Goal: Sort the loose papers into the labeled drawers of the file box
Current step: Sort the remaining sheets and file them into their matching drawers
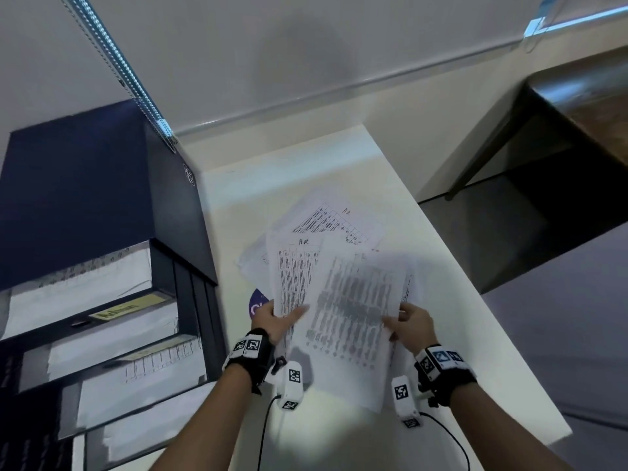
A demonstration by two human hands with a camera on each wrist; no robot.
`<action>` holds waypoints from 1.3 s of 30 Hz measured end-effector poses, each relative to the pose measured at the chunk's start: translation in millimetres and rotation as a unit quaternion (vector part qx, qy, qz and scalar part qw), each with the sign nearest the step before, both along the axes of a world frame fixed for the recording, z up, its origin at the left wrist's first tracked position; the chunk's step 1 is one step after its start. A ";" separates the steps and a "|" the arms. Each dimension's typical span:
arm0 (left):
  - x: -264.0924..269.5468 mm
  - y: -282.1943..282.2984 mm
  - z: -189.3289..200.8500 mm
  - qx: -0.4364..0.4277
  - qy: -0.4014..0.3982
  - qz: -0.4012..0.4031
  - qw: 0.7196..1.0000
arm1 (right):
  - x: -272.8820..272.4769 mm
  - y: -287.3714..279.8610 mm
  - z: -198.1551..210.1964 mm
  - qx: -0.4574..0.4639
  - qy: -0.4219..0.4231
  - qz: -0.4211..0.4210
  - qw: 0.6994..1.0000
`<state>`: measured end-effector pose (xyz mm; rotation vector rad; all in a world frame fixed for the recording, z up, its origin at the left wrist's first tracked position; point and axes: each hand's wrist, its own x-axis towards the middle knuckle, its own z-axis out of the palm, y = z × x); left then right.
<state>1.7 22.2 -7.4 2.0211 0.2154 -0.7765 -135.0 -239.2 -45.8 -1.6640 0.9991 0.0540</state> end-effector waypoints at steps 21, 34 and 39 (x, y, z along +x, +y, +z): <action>-54.1 131.0 152.8 -0.229 -0.107 -0.014 0.967 | 42.6 108.5 165.6 0.156 -0.198 0.218 0.943; -146.2 324.6 163.0 -0.299 -0.025 0.148 0.942 | 27.2 290.3 199.1 0.220 -0.079 0.364 0.902; -152.4 349.1 149.3 -0.255 -0.038 0.198 0.946 | 42.7 317.2 189.2 0.194 0.007 0.324 0.926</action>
